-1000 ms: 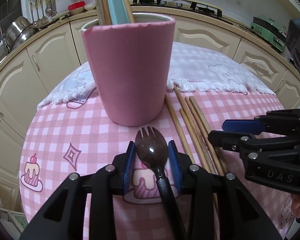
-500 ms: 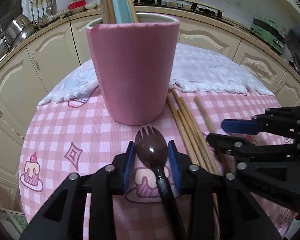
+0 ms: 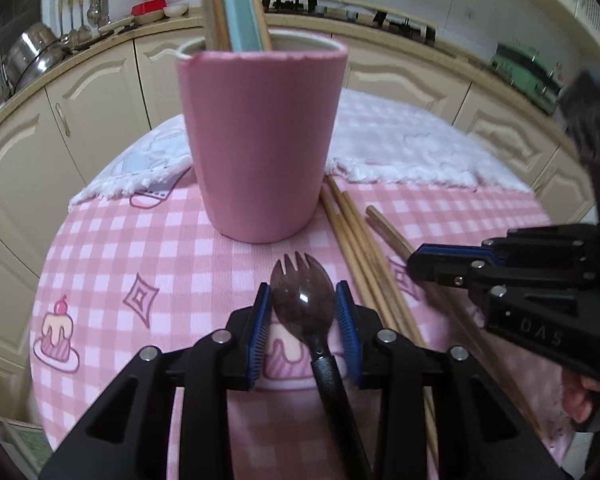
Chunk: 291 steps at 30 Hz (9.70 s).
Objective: Organize utensils
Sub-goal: 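Grasp a chopstick with the right tool while the left lifts the spoon, then carry the spoon and chopstick over the pink cup and release both, then lower both open tools back to the remaining chopsticks, then grasp a chopstick with the left tool while the right grasps another, then lift both chopsticks upright and drop them into the pink cup, then lower both open tools to the last two chopsticks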
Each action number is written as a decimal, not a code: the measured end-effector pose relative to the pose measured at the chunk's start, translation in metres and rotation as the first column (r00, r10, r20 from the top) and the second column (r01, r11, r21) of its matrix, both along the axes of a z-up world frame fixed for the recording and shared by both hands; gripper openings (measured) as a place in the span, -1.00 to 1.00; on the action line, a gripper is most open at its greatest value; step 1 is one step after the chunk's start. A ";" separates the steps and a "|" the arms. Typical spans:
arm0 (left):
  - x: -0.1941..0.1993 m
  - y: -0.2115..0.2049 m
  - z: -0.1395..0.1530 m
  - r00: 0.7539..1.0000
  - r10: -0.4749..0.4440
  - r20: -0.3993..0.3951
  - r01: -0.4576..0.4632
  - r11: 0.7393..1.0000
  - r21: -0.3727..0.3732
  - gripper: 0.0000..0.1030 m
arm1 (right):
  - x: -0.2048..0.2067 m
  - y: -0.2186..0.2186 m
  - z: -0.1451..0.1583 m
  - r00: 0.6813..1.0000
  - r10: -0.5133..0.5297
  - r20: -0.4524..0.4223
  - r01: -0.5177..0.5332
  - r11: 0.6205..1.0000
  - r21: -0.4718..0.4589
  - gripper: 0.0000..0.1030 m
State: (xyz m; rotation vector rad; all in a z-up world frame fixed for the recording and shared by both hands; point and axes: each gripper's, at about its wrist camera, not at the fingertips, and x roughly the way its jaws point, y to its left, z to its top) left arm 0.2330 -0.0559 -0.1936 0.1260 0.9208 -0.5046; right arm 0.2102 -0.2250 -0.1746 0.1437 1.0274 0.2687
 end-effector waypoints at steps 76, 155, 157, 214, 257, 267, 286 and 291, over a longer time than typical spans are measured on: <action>0.022 0.031 0.144 0.763 0.230 0.604 -0.127 0.970 -0.209 0.73 | 0.060 -0.042 0.160 0.798 -0.231 0.556 0.065 0.951 0.302 0.88; -0.018 0.005 -0.002 0.998 0.062 0.028 -0.064 0.996 0.068 0.80 | -0.038 0.000 -0.021 0.997 -0.074 0.030 0.079 0.969 -0.233 0.88; -0.015 0.003 -0.006 0.998 0.061 0.019 -0.063 0.993 0.096 0.80 | -0.040 -0.002 -0.021 0.997 -0.067 0.032 0.072 0.970 -0.231 0.88; -0.043 0.021 0.109 0.932 0.071 0.354 0.023 0.967 -0.255 -0.91 | -0.039 -0.067 0.076 0.904 -0.102 0.415 -0.080 0.913 0.399 -0.90; 0.080 0.011 0.163 0.711 0.414 0.568 -0.068 0.845 -0.530 -0.91 | 0.097 -0.009 0.175 0.736 -0.144 0.661 -0.104 0.941 0.321 -0.89; 0.069 0.015 0.150 0.759 0.358 0.544 -0.066 0.873 -0.483 -0.81 | 0.098 -0.001 0.151 0.810 -0.081 0.581 -0.076 0.968 0.241 -0.43; -0.006 0.038 0.172 0.758 0.338 0.558 -0.153 0.924 -0.351 0.87 | 0.033 -0.057 0.150 0.820 -0.258 0.510 0.132 0.954 0.270 0.84; -0.022 0.038 0.169 0.772 0.311 0.555 -0.148 0.936 -0.318 0.88 | 0.021 -0.062 0.142 0.843 -0.265 0.468 0.171 0.957 0.233 0.87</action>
